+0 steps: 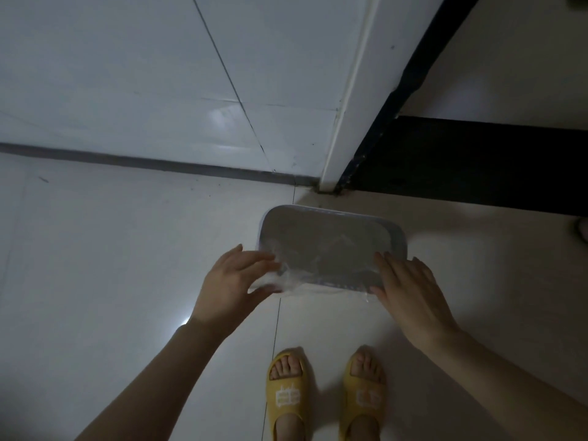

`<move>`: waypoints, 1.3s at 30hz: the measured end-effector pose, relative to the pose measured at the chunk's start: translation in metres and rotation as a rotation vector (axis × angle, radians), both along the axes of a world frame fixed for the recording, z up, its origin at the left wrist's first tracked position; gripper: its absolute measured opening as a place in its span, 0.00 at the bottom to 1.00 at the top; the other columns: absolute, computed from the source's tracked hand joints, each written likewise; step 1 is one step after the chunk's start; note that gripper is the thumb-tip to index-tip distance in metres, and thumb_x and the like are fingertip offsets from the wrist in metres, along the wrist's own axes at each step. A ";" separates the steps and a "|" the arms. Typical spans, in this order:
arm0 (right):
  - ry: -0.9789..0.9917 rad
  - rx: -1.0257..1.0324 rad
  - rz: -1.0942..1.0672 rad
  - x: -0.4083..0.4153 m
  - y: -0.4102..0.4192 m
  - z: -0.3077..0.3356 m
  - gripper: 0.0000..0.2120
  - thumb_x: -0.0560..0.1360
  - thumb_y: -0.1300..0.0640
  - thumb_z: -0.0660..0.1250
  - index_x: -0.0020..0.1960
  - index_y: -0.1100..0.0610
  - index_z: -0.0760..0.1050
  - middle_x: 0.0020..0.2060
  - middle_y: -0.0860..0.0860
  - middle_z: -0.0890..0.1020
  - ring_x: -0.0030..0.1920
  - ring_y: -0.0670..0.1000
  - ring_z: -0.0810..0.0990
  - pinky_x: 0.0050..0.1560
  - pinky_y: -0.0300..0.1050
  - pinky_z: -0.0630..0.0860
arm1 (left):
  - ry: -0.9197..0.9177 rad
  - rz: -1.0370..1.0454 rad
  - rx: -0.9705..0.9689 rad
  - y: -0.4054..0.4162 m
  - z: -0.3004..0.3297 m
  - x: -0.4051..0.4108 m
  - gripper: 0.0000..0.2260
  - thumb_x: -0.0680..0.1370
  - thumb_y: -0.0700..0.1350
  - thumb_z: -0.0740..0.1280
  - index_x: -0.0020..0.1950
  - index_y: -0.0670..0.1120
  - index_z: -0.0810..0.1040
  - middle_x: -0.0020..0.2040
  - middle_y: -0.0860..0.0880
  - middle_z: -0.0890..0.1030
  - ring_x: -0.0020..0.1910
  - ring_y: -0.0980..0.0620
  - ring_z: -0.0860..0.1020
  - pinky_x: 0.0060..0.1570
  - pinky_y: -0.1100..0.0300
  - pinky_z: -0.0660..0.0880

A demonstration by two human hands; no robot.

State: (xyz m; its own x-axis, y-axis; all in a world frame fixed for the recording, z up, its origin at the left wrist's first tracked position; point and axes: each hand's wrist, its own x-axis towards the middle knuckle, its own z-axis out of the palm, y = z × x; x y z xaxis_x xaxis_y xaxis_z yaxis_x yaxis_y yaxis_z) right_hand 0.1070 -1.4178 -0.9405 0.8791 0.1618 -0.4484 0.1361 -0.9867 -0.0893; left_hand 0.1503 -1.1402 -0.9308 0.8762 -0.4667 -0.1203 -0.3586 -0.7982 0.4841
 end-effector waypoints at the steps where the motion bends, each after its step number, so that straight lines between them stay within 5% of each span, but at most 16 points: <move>1: 0.000 -0.007 -0.010 -0.001 0.000 0.002 0.26 0.64 0.53 0.77 0.57 0.65 0.76 0.50 0.61 0.83 0.47 0.61 0.82 0.52 0.57 0.79 | -0.012 0.017 0.020 0.003 0.000 0.000 0.15 0.65 0.47 0.77 0.50 0.47 0.83 0.51 0.46 0.85 0.49 0.46 0.83 0.61 0.43 0.70; 6: -0.046 0.049 0.005 0.007 0.007 0.008 0.27 0.69 0.50 0.72 0.63 0.61 0.72 0.58 0.58 0.80 0.57 0.59 0.79 0.59 0.57 0.73 | 0.090 0.157 -0.002 0.015 0.004 0.005 0.19 0.66 0.60 0.68 0.47 0.48 0.82 0.53 0.48 0.84 0.50 0.47 0.82 0.61 0.49 0.69; 11: -0.006 0.336 0.051 0.043 0.047 0.004 0.27 0.74 0.47 0.63 0.69 0.58 0.64 0.65 0.55 0.74 0.64 0.57 0.71 0.64 0.52 0.66 | 0.091 0.221 -0.024 0.017 0.000 0.011 0.21 0.68 0.62 0.66 0.47 0.46 0.81 0.50 0.48 0.84 0.47 0.47 0.82 0.57 0.51 0.73; 15: 0.078 0.501 0.097 0.067 0.080 -0.007 0.23 0.74 0.48 0.63 0.65 0.57 0.70 0.61 0.56 0.77 0.61 0.57 0.72 0.60 0.53 0.69 | 0.076 0.380 -0.121 0.024 -0.003 0.014 0.21 0.67 0.60 0.67 0.48 0.45 0.81 0.45 0.49 0.84 0.43 0.51 0.81 0.45 0.61 0.74; 19: -0.008 0.608 0.001 0.087 0.100 -0.013 0.06 0.73 0.56 0.67 0.46 0.58 0.78 0.42 0.55 0.82 0.45 0.54 0.76 0.47 0.54 0.75 | 0.180 0.626 -0.324 0.032 -0.009 0.020 0.15 0.67 0.61 0.67 0.41 0.50 0.76 0.37 0.59 0.79 0.36 0.65 0.77 0.37 0.77 0.70; 22: -0.088 0.693 -0.154 0.103 0.105 -0.015 0.05 0.73 0.56 0.68 0.41 0.58 0.78 0.33 0.55 0.82 0.34 0.54 0.79 0.36 0.51 0.77 | 0.213 0.789 -0.427 0.033 -0.022 0.033 0.12 0.70 0.54 0.70 0.35 0.50 0.71 0.30 0.54 0.78 0.30 0.63 0.77 0.31 0.74 0.70; 26: -0.163 0.744 -0.268 0.130 0.107 -0.023 0.06 0.73 0.59 0.69 0.39 0.60 0.76 0.33 0.56 0.82 0.34 0.54 0.79 0.35 0.45 0.74 | 0.316 0.892 -0.548 0.026 -0.041 0.053 0.13 0.72 0.52 0.69 0.34 0.48 0.70 0.26 0.51 0.80 0.25 0.57 0.80 0.27 0.71 0.73; 30: -0.179 0.707 -0.316 0.150 0.099 -0.040 0.06 0.73 0.60 0.67 0.40 0.62 0.76 0.34 0.59 0.82 0.36 0.57 0.79 0.38 0.52 0.76 | 0.362 0.954 -0.494 0.011 -0.067 0.075 0.15 0.72 0.56 0.67 0.34 0.48 0.69 0.25 0.50 0.76 0.20 0.58 0.75 0.25 0.65 0.74; 39: -0.054 0.563 -0.412 0.164 0.090 -0.080 0.09 0.73 0.57 0.69 0.39 0.64 0.79 0.36 0.60 0.83 0.37 0.55 0.79 0.40 0.45 0.74 | 0.410 1.031 -0.309 0.008 -0.128 0.086 0.19 0.70 0.61 0.67 0.31 0.49 0.67 0.28 0.51 0.72 0.27 0.54 0.71 0.28 0.59 0.65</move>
State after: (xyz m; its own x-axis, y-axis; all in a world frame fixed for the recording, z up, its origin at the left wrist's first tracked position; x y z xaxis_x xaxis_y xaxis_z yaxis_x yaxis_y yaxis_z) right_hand 0.2708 -1.3280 -1.0200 0.9375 0.0055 -0.3481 -0.2204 -0.7646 -0.6057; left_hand 0.2366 -1.1322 -1.0586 0.7802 0.3896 -0.4894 0.6248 -0.4480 0.6395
